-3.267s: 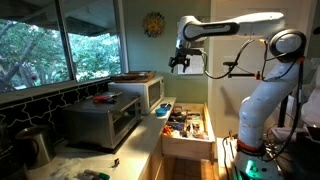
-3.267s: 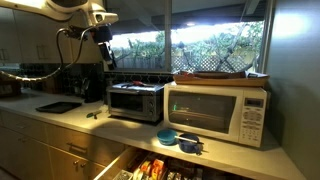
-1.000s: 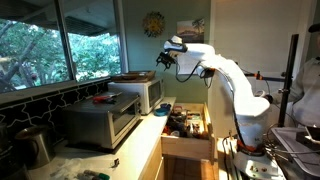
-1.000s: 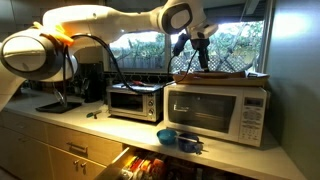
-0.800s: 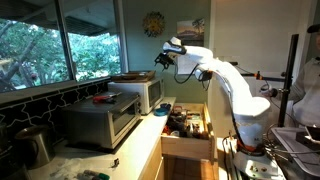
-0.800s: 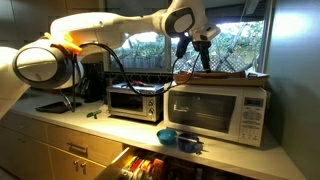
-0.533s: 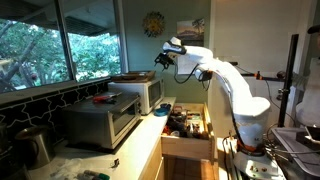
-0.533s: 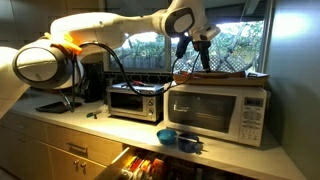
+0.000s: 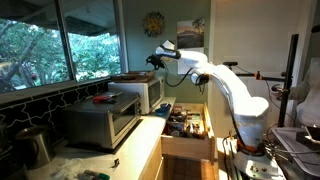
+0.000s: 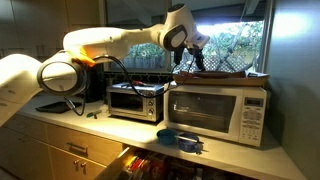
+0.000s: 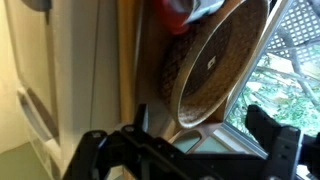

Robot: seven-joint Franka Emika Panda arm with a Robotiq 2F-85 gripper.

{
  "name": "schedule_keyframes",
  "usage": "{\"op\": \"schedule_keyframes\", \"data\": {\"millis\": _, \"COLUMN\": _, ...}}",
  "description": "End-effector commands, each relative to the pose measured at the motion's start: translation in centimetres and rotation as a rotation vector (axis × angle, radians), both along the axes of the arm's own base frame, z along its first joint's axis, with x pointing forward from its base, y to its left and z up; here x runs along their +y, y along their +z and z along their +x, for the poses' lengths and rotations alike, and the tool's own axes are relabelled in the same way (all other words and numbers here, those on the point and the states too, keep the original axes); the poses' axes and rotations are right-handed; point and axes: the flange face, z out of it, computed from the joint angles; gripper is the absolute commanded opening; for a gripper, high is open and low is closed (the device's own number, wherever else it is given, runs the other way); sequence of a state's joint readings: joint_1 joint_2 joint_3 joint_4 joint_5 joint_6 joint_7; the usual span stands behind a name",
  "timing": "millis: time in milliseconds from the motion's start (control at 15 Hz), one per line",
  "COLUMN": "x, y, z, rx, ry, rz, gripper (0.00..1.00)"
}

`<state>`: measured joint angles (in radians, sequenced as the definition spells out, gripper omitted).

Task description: Move the basket to the top of the toaster oven

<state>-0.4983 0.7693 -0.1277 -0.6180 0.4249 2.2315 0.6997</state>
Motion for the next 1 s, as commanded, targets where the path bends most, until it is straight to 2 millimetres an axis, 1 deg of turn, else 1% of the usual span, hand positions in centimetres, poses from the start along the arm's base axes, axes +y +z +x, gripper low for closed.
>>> {"op": "schedule_keyframes", "data": {"millis": 0, "x": 2.0, "y": -1.9, "z": 2.9, "rx": -0.053, "ry": -0.011, "rz": -0.012, "gripper": 1.00}}
{"op": "schedule_keyframes", "data": {"millis": 133, "x": 2.2, "y": -2.8, "z": 3.4, "rx": -0.044, "ry": -0.030, "rz": 0.006, "gripper": 1.00}}
{"op": "schedule_keyframes", "data": {"millis": 400, "x": 1.3, "y": -3.7, "z": 3.2, "rx": -0.012, "ry": -0.067, "rz": 0.013, "gripper": 1.00}}
{"op": "schedule_keyframes", "data": {"millis": 467, "x": 1.1, "y": -3.7, "z": 3.0, "rx": -0.004, "ry": -0.073, "rz": 0.013, "gripper": 1.00}}
{"op": "schedule_keyframes", "data": {"millis": 533, "x": 0.9, "y": -3.9, "z": 3.0, "rx": 0.007, "ry": -0.076, "rz": 0.015, "gripper": 0.98}}
{"op": "schedule_keyframes", "data": {"millis": 600, "x": 0.8, "y": -4.4, "z": 3.0, "rx": 0.017, "ry": -0.074, "rz": 0.020, "gripper": 0.93}}
{"op": "schedule_keyframes", "data": {"millis": 667, "x": 0.7, "y": -4.3, "z": 2.9, "rx": 0.021, "ry": -0.075, "rz": 0.021, "gripper": 0.93}}
{"op": "schedule_keyframes", "data": {"millis": 733, "x": 0.5, "y": -4.6, "z": 3.0, "rx": 0.021, "ry": -0.077, "rz": 0.020, "gripper": 0.90}}
{"op": "schedule_keyframes", "data": {"millis": 800, "x": 0.3, "y": -4.8, "z": 3.0, "rx": 0.014, "ry": -0.085, "rz": 0.019, "gripper": 0.92}}
{"op": "schedule_keyframes", "data": {"millis": 933, "x": 0.2, "y": -5.0, "z": 3.1, "rx": 0.003, "ry": -0.095, "rz": 0.022, "gripper": 0.90}}
